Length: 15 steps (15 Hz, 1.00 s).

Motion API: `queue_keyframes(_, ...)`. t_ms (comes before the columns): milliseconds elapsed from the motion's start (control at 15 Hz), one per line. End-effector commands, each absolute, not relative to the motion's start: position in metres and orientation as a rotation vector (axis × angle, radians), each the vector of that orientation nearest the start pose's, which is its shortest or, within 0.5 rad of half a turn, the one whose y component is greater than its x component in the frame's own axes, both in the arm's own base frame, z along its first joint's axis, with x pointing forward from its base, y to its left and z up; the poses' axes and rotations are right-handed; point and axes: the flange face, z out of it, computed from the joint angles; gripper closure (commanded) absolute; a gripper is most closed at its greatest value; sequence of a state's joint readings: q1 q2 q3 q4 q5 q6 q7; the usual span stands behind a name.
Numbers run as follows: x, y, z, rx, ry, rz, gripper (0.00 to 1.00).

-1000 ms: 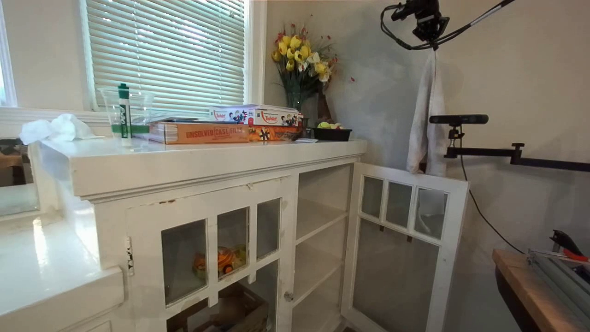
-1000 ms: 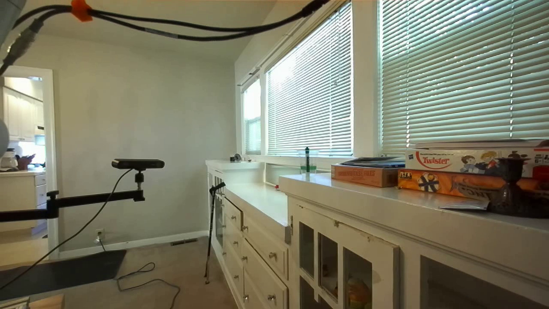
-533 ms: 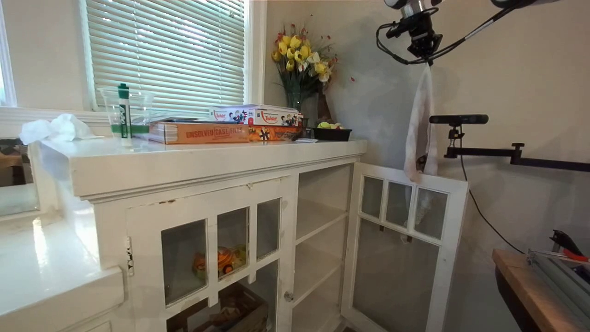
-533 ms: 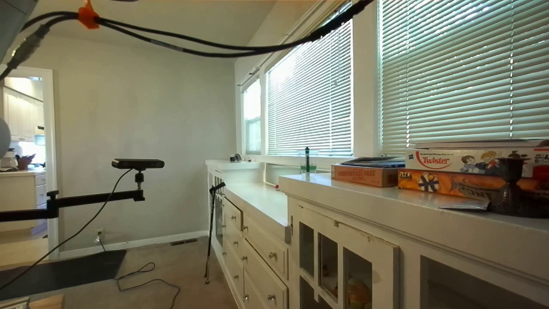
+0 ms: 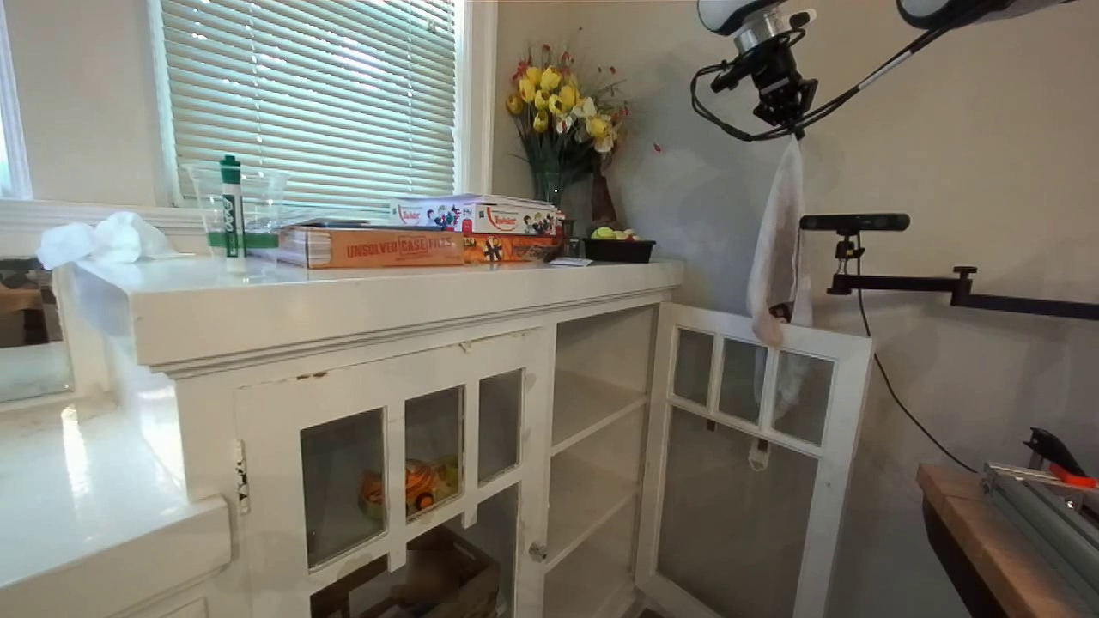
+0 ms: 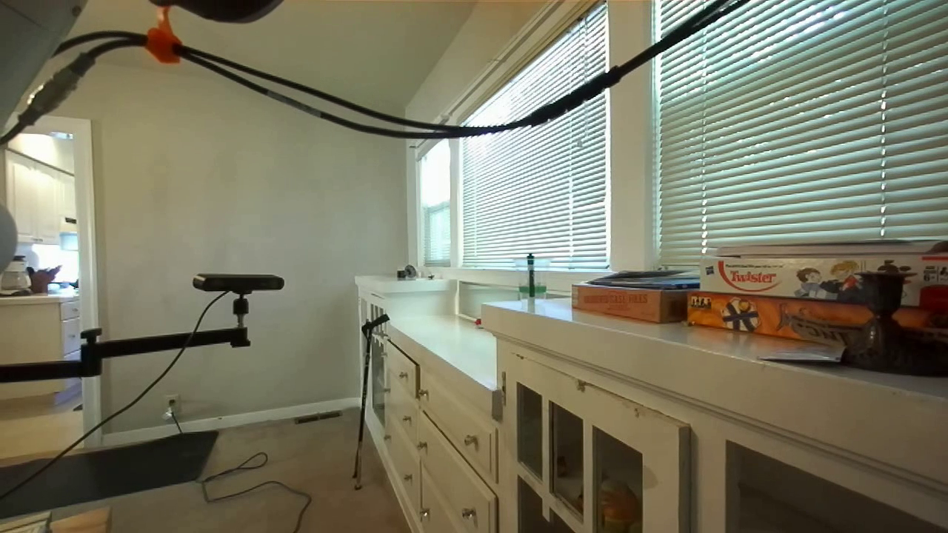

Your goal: Pick up the white towel and place it on the open cabinet door

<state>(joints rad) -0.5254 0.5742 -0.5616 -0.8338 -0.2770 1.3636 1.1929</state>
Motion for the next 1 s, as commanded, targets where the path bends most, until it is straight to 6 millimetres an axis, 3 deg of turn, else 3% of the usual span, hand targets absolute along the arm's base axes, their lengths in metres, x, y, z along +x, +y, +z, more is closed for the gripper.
queue_keyframes(0,0.408,-0.528,0.630,1.140,-2.335,0.046,0.99)
queue_keyframes(467,0.421,-0.521,0.633,1.244,-2.341,0.082,0.99)
queue_keyframes(933,0.434,-0.517,0.622,1.401,-2.523,0.052,0.99)
